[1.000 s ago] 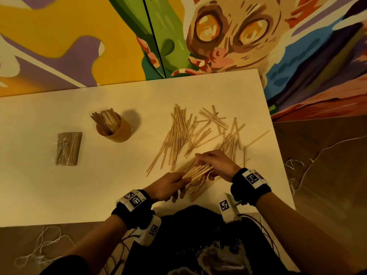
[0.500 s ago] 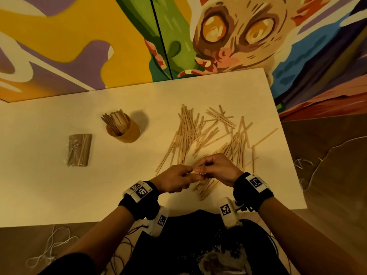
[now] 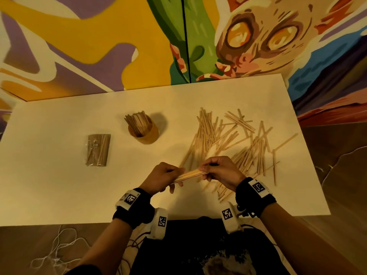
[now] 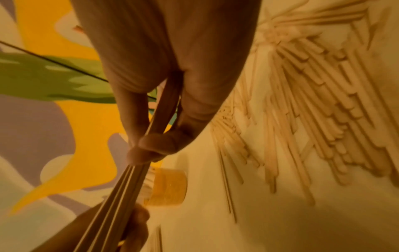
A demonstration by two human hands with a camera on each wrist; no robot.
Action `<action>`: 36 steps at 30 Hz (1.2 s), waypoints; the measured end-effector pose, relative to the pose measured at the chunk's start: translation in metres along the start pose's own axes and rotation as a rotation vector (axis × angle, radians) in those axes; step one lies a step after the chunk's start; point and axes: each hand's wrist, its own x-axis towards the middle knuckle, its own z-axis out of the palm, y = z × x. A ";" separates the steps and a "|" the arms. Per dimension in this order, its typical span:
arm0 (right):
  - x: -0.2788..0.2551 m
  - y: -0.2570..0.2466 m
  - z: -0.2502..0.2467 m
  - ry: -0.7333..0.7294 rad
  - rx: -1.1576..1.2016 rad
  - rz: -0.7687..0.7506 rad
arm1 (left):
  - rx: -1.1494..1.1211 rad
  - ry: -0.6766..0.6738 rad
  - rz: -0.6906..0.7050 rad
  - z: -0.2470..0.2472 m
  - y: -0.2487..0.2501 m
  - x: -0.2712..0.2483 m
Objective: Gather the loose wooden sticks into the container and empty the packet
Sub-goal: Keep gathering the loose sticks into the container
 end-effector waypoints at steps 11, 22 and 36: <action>0.022 0.020 0.082 -0.006 -0.057 0.057 | 0.031 0.011 0.009 -0.047 -0.043 -0.011; 0.061 0.025 0.156 0.136 0.033 -0.059 | -0.485 0.229 0.032 -0.105 -0.080 -0.011; 0.074 0.022 0.176 0.141 0.103 -0.077 | -0.515 0.180 0.197 -0.136 -0.088 0.003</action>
